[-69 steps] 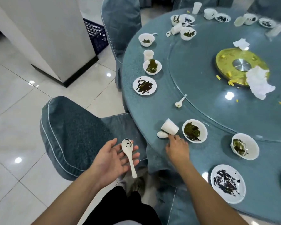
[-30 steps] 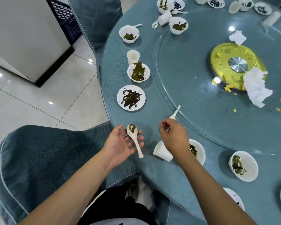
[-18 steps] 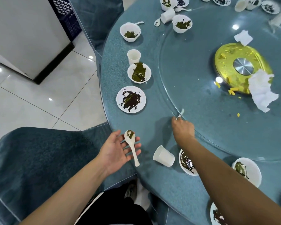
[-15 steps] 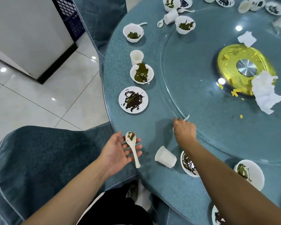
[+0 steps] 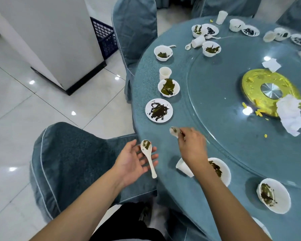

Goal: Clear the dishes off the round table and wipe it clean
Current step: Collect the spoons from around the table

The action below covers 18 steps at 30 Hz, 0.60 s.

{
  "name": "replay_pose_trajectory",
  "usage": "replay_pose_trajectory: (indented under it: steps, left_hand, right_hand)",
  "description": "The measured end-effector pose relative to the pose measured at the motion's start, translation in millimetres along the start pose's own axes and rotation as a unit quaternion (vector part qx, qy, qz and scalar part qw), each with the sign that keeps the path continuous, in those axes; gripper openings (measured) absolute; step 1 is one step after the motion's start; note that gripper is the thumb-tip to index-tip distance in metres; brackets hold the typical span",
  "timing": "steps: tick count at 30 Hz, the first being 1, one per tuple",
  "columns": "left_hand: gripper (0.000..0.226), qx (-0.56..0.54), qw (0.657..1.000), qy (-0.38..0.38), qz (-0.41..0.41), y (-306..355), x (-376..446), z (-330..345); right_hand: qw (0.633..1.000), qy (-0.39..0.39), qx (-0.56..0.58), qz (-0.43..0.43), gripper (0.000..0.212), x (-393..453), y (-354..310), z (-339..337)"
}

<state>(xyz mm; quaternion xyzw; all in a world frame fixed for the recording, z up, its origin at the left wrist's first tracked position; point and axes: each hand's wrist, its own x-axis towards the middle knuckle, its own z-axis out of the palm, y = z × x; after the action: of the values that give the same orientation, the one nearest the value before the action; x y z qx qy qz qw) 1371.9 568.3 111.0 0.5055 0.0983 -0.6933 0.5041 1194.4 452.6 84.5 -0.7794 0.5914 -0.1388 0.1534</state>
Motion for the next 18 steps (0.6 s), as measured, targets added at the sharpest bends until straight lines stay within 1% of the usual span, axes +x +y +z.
replay_pose_trajectory:
  steps: [2, 4, 6, 9, 11, 14, 18]
  left_hand:
    - [0.057, -0.014, 1.0, 0.0, 0.017, -1.1, -11.2, -11.9]
    - [0.056, -0.026, 0.999, -0.001, 0.037, -2.0, -22.8, -24.5]
    - [0.052, -0.044, 0.998, -0.003, 0.054, -2.2, -34.7, -36.6]
    - [0.046, -0.055, 0.996, -0.003, 0.071, -0.3, -52.8, -55.9]
    - [0.044, -0.066, 0.995, 0.0, 0.077, 2.8, -64.2, -69.4]
    - [0.047, -0.085, 0.992, 0.0, 0.09, 10.5, -80.3, -89.4]
    - [0.05, -0.123, 0.987, -0.005, 0.107, 25.2, -99.9, -123.1]
  right_hand:
    - [0.994, -0.052, 0.092, 0.007, 0.019, -19.9, -34.0, -11.0]
    - [0.981, -0.097, 0.169, 0.018, 0.022, -39.7, -66.7, -20.3]
    - [0.97, -0.132, 0.204, 0.022, 0.023, -56.0, -94.9, -23.4]
    - [0.966, -0.169, 0.194, 0.018, 0.022, -77.4, -128.9, -15.8]
    - [0.968, -0.175, 0.181, 0.003, 0.024, -89.9, -148.9, -7.8]
    - [0.973, -0.164, 0.159, -0.039, 0.025, -104.2, -176.5, 1.7]
    - [0.973, -0.144, 0.158, -0.087, 0.019, -114.7, -211.4, 11.3]
